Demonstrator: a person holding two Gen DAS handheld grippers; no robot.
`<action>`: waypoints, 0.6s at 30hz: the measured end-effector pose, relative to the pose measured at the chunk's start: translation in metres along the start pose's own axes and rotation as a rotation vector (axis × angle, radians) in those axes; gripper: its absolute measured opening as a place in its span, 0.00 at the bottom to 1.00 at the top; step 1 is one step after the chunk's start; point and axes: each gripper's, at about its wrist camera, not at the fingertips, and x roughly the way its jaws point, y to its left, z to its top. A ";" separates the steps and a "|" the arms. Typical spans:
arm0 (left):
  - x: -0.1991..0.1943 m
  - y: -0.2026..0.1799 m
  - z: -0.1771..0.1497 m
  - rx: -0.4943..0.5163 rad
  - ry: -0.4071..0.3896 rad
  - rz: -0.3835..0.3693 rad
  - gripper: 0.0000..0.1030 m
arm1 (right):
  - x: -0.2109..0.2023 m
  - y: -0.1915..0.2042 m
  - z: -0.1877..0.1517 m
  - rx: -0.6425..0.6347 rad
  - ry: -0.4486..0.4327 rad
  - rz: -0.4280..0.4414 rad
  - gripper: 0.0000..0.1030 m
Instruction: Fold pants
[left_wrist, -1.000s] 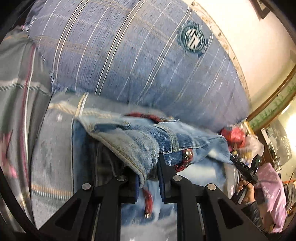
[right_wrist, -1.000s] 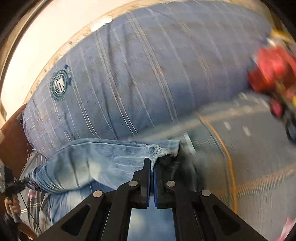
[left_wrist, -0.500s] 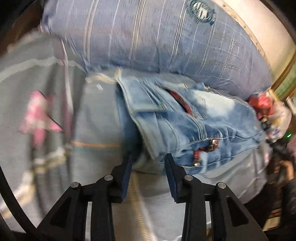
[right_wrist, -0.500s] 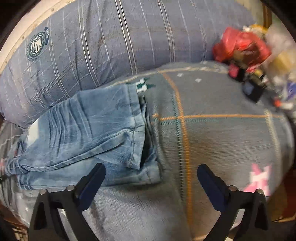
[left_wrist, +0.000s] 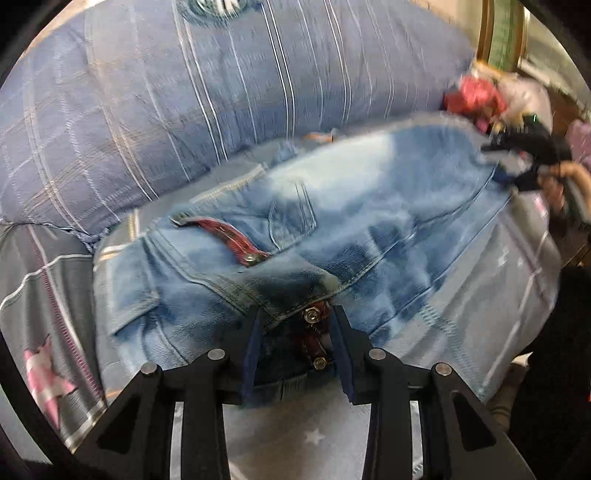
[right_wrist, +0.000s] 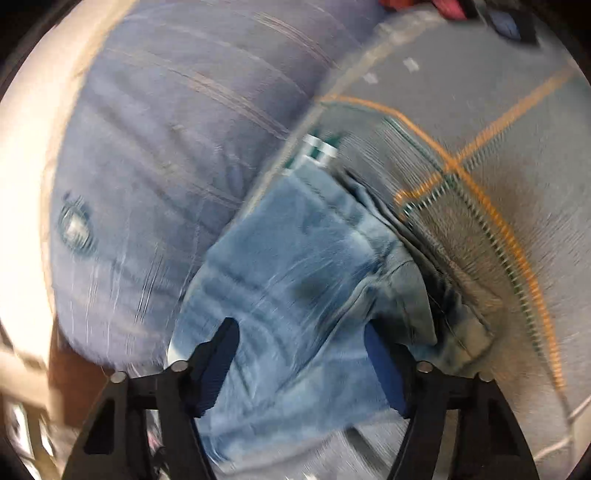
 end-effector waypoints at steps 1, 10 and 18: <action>0.008 0.000 0.001 0.005 0.015 -0.006 0.37 | 0.007 -0.001 0.003 0.018 0.007 -0.003 0.53; 0.003 0.004 0.003 0.000 -0.004 -0.040 0.00 | -0.028 0.109 -0.001 -0.417 -0.206 -0.062 0.05; 0.010 -0.006 -0.017 0.015 0.048 -0.107 0.00 | -0.064 0.071 -0.029 -0.392 -0.298 0.023 0.04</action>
